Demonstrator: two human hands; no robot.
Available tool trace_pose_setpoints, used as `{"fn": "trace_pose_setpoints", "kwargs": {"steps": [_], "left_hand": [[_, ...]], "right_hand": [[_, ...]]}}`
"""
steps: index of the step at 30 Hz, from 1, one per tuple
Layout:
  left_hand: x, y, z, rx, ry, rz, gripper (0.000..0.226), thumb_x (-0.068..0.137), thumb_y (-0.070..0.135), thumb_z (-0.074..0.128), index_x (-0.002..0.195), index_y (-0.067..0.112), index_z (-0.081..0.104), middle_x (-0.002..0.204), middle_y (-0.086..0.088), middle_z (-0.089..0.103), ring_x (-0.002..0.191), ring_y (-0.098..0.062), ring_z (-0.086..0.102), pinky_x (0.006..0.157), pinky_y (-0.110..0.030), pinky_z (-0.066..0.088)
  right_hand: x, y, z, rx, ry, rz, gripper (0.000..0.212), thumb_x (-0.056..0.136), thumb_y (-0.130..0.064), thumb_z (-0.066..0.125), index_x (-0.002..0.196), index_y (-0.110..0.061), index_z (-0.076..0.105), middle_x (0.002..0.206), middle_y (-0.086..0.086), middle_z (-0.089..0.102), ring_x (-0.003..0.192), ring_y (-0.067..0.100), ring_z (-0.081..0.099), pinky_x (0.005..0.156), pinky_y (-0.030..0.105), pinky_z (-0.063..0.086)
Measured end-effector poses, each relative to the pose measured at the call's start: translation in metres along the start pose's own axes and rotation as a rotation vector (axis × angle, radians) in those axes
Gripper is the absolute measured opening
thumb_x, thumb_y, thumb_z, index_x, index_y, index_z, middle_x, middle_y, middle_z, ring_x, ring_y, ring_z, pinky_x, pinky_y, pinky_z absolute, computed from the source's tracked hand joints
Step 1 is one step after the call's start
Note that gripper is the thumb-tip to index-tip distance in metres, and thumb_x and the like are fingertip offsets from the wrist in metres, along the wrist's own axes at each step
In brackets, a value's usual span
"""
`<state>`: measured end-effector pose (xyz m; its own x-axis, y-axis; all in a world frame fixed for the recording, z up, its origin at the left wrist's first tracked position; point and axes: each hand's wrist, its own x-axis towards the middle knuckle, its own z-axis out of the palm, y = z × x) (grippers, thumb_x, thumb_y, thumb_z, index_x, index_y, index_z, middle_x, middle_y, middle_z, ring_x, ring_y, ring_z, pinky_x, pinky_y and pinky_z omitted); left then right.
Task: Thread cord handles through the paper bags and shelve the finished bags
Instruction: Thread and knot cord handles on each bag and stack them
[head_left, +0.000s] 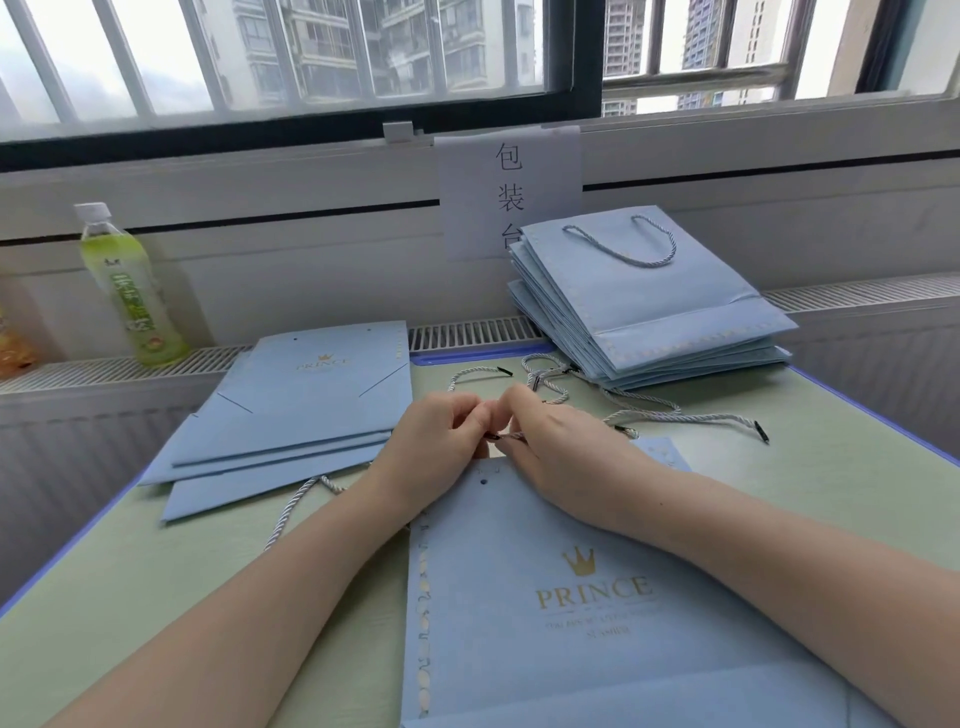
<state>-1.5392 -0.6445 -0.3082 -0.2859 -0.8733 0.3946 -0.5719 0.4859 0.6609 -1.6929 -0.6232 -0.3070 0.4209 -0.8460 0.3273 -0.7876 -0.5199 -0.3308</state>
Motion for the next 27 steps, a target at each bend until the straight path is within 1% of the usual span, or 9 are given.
{"fn": "trace_pose_setpoints", "kwargs": {"steps": [5,8,10,12,16,19,22,24,27], "left_hand": [[0.0,0.003,-0.002,0.005,-0.002,0.054,0.026,0.097,0.017,0.049,0.082,0.007,0.069,0.071,-0.003,0.066,0.061,-0.005,0.053,0.062,-0.024,0.043],[0.001,0.006,-0.003,-0.012,-0.097,0.038,0.013,0.094,0.02,0.056,0.091,0.016,0.068,0.075,0.007,0.064,0.067,-0.002,0.054,0.065,-0.014,0.042],[0.001,0.006,0.0,0.038,-0.177,0.012,0.006,0.092,0.024,0.06,0.092,0.02,0.064,0.082,0.009,0.062,0.08,-0.008,0.059,0.074,-0.02,0.046],[0.001,0.005,0.001,0.105,-0.2,0.001,0.008,0.09,0.025,0.061,0.087,0.017,0.062,0.082,0.01,0.058,0.085,-0.013,0.056,0.08,-0.026,0.044],[0.002,0.005,-0.002,0.049,-0.191,-0.084,0.014,0.09,0.023,0.062,0.084,0.011,0.063,0.081,0.004,0.061,0.083,-0.013,0.055,0.083,-0.03,0.044],[0.002,0.006,-0.002,0.0,-0.174,-0.148,0.019,0.09,0.026,0.061,0.078,0.012,0.062,0.077,0.0,0.06,0.072,-0.013,0.053,0.069,-0.027,0.046],[0.002,0.007,-0.002,0.033,-0.138,-0.199,0.03,0.093,0.031,0.056,0.069,0.013,0.055,0.064,0.002,0.047,0.056,-0.009,0.041,0.048,-0.014,0.031],[0.003,0.005,-0.002,0.018,-0.132,-0.191,0.033,0.093,0.031,0.055,0.067,0.011,0.053,0.062,0.002,0.042,0.055,-0.009,0.037,0.048,-0.016,0.028],[0.002,0.006,-0.002,-0.015,-0.145,-0.19,0.035,0.093,0.03,0.055,0.064,0.012,0.053,0.059,0.002,0.04,0.054,-0.009,0.035,0.052,-0.021,0.027]], "right_hand": [[0.002,0.007,-0.002,-0.032,0.038,-0.005,0.003,0.099,-0.016,0.038,0.099,-0.019,0.037,0.103,0.007,0.063,0.09,0.027,0.054,0.076,0.04,0.044],[0.005,0.019,-0.004,-0.079,0.137,-0.007,0.014,0.095,-0.006,0.042,0.106,-0.015,0.044,0.097,0.004,0.06,0.081,0.019,0.046,0.071,0.034,0.038],[0.008,0.027,-0.006,-0.094,0.184,0.002,0.018,0.094,-0.002,0.043,0.108,-0.012,0.047,0.091,0.0,0.055,0.078,0.015,0.04,0.065,0.029,0.03],[0.008,0.033,-0.008,-0.087,0.237,0.028,0.017,0.095,-0.002,0.043,0.108,-0.011,0.05,0.087,-0.002,0.052,0.076,0.015,0.04,0.064,0.026,0.026],[0.008,0.036,-0.018,0.043,0.32,0.022,0.014,0.097,-0.007,0.044,0.104,-0.008,0.056,0.082,0.002,0.059,0.076,0.022,0.053,0.069,0.034,0.04],[0.008,0.029,-0.026,0.062,0.289,-0.036,0.015,0.093,-0.003,0.049,0.097,-0.01,0.062,0.08,-0.002,0.062,0.077,0.017,0.059,0.072,0.032,0.044],[0.006,0.02,-0.03,-0.091,0.151,-0.097,0.014,0.092,-0.009,0.052,0.099,-0.014,0.063,0.085,-0.003,0.065,0.081,0.018,0.058,0.071,0.032,0.043],[0.005,0.016,-0.029,-0.264,0.134,-0.182,0.011,0.093,-0.017,0.053,0.097,-0.016,0.063,0.091,-0.002,0.064,0.083,0.021,0.057,0.067,0.03,0.036],[0.002,0.012,-0.027,-0.335,0.163,-0.301,0.012,0.086,-0.025,0.059,0.081,-0.015,0.064,0.077,0.002,0.059,0.065,0.027,0.056,0.063,0.027,0.032]]}}
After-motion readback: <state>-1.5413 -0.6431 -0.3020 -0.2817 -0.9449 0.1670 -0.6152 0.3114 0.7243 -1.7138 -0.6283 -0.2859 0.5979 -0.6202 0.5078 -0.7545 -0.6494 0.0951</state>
